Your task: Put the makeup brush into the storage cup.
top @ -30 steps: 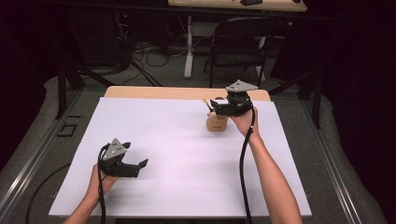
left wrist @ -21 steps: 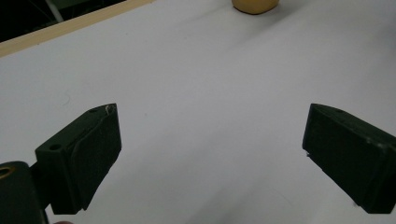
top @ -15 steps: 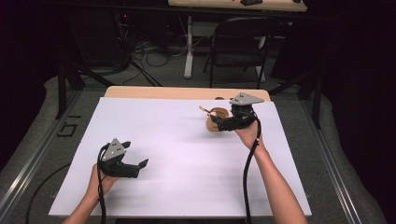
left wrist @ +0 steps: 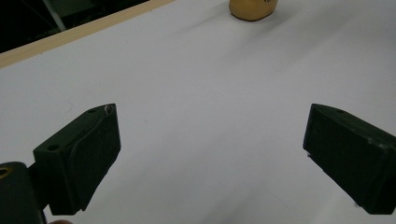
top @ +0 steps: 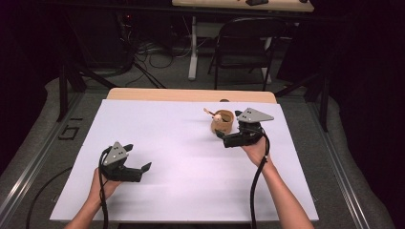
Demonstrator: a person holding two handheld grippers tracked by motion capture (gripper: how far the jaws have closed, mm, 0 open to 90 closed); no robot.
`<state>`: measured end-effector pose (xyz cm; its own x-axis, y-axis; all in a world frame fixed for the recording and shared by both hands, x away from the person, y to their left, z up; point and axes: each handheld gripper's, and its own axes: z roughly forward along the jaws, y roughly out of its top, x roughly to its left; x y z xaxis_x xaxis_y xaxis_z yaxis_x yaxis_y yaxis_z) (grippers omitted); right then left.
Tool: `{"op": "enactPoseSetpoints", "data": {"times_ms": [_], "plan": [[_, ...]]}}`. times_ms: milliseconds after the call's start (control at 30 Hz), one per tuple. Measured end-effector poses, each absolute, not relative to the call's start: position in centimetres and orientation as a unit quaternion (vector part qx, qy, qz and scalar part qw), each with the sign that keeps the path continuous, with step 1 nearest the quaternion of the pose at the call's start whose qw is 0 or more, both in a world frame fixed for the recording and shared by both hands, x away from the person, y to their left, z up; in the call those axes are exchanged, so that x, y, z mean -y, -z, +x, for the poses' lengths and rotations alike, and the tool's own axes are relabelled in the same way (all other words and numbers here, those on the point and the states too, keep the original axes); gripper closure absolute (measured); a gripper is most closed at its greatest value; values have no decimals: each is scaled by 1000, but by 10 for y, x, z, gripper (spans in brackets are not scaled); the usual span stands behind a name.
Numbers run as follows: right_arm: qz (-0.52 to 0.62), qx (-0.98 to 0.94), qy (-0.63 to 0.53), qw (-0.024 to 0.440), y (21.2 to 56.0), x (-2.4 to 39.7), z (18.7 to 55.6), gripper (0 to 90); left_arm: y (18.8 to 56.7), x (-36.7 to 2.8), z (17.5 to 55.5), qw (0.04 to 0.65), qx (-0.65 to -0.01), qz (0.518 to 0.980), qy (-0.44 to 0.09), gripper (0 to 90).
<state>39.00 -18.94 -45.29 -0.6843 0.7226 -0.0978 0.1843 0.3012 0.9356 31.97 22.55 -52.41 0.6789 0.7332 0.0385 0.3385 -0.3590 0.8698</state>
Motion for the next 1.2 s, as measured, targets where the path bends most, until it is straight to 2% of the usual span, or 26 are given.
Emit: {"op": "enactPoseSetpoints", "data": {"times_ms": [700, 1200], "plan": [[313, -741, -526, 276, 474, 207, 344, 0, 523, -228, 313, 463, -331, 788, -234, 17], [318, -719, -539, 302, 491, 216, 316, 0, 527, -230, 306, 470, -329, 782, -245, 0]]}}
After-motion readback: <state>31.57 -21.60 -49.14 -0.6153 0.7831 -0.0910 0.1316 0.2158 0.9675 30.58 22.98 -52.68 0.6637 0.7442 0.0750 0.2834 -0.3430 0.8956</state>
